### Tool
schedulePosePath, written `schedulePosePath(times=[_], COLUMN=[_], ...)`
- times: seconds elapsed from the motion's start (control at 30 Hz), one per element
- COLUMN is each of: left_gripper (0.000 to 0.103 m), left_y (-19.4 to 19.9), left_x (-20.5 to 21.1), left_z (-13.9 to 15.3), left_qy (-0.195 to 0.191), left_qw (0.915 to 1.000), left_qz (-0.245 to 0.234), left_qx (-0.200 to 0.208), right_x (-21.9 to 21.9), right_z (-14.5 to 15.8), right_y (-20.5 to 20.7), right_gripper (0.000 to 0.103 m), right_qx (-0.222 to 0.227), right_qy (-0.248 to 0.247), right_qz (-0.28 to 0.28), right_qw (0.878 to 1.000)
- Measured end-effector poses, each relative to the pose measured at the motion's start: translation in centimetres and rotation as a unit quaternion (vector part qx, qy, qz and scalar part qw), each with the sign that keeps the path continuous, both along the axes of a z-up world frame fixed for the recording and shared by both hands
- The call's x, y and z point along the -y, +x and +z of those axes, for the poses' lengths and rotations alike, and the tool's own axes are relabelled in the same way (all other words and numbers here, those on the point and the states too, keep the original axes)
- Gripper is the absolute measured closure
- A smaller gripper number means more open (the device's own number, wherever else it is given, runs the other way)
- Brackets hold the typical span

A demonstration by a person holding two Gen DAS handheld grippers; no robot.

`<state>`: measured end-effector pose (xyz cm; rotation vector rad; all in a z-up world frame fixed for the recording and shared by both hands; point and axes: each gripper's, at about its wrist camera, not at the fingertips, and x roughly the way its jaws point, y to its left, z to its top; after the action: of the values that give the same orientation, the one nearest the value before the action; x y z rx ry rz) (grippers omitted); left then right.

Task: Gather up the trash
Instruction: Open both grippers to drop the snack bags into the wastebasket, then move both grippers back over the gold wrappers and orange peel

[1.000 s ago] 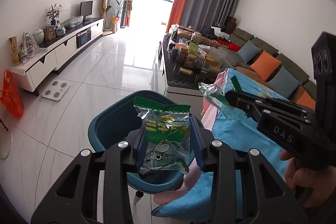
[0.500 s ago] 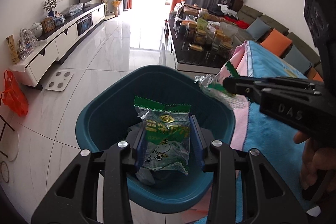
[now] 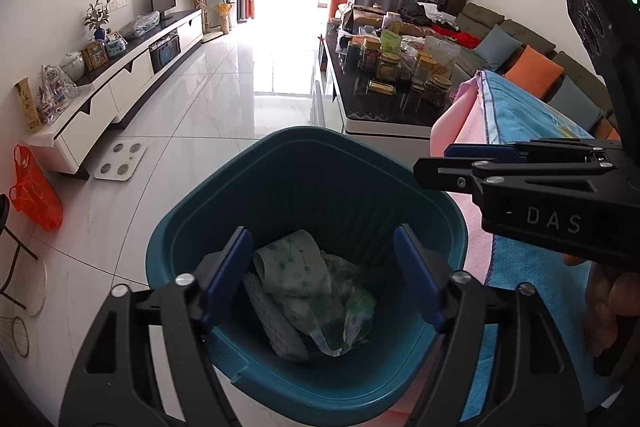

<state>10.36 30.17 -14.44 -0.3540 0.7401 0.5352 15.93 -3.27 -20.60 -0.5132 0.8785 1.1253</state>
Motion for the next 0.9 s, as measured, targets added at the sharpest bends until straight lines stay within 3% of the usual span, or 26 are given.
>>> schedulePosePath(times=[0.1,0.2,0.37,0.6,0.73,0.9], left_gripper=[0.02,0.011,0.006,0.006,0.006,0.006], left_y=[-0.3,-1.2,-3.5,-7.3,-7.9,-7.2], left_x=[0.0,-0.2,-0.5,0.4,1.9,5.4], left_z=[0.2,0.8,2.2,6.4,8.7,11.4], left_qy=[0.009,0.012,0.015,0.032,0.038,0.044], left_qw=[0.9999,0.9997,0.9985,0.9926,0.9903,0.9883], left_qz=[0.006,0.019,0.045,0.074,0.064,0.018], left_qx=[-0.001,0.006,0.029,0.091,0.117,0.145], right_x=[0.4,0.9,2.3,7.4,11.2,16.8], right_z=[0.3,0.6,1.8,5.5,7.0,8.1], right_y=[0.3,0.5,0.6,0.2,0.4,0.6], right_gripper=[0.066,0.055,0.048,0.037,0.033,0.028], right_qx=[-0.007,-0.01,-0.017,-0.022,-0.028,-0.019], right_qy=[0.01,0.016,0.046,0.147,0.19,0.228], right_qz=[-0.006,-0.007,-0.011,-0.005,-0.014,-0.043], right_qw=[1.0,1.0,0.999,0.989,0.981,0.972])
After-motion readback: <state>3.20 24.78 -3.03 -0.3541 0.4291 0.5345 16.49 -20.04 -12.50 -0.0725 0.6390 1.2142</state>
